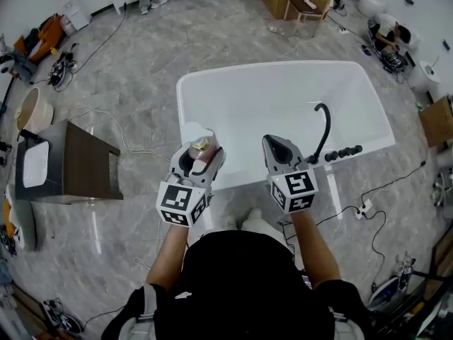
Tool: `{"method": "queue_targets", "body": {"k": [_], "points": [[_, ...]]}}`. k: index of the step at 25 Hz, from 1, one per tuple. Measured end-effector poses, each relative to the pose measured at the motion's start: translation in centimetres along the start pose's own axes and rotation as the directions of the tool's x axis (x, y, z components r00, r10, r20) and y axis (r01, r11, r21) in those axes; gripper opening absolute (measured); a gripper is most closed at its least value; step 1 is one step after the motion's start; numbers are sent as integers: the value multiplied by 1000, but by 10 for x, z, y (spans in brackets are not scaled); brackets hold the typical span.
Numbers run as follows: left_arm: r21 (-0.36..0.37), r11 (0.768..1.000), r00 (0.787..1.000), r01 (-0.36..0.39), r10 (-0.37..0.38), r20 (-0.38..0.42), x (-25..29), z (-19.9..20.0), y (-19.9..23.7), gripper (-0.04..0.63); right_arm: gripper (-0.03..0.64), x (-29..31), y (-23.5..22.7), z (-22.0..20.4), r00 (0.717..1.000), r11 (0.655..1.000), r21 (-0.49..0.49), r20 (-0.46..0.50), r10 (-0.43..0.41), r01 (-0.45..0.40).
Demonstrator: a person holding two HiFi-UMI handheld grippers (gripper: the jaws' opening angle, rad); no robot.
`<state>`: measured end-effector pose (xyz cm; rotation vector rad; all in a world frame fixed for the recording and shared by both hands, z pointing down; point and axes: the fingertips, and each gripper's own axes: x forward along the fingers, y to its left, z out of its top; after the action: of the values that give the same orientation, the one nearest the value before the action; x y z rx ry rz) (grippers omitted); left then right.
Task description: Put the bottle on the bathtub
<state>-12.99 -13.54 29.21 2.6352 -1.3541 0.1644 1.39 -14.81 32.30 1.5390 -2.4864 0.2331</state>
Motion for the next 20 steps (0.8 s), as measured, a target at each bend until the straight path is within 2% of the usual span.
{"method": "queue_targets", "body": {"k": [3,8,14,20], "points": [[-7,1000,1000,6,-6,-18,6,-9,-7,236,23,-3,-8,-9,1000,1000,10,-17,-1,1],[-59,998,999,22,-24,-45,21,-35,-14,236,23,-1,-22,-36,997,999,33,-71,-3,6],[-93,995,992,22,-33,-121,40,-75,-22,236,23,6,-35,-68,990,998,55,-138,6,2],[-93,996,986,-7,-9,-169,61,-121,-15,236,23,18,-44,-112,978,996,91,-207,13,6]]}}
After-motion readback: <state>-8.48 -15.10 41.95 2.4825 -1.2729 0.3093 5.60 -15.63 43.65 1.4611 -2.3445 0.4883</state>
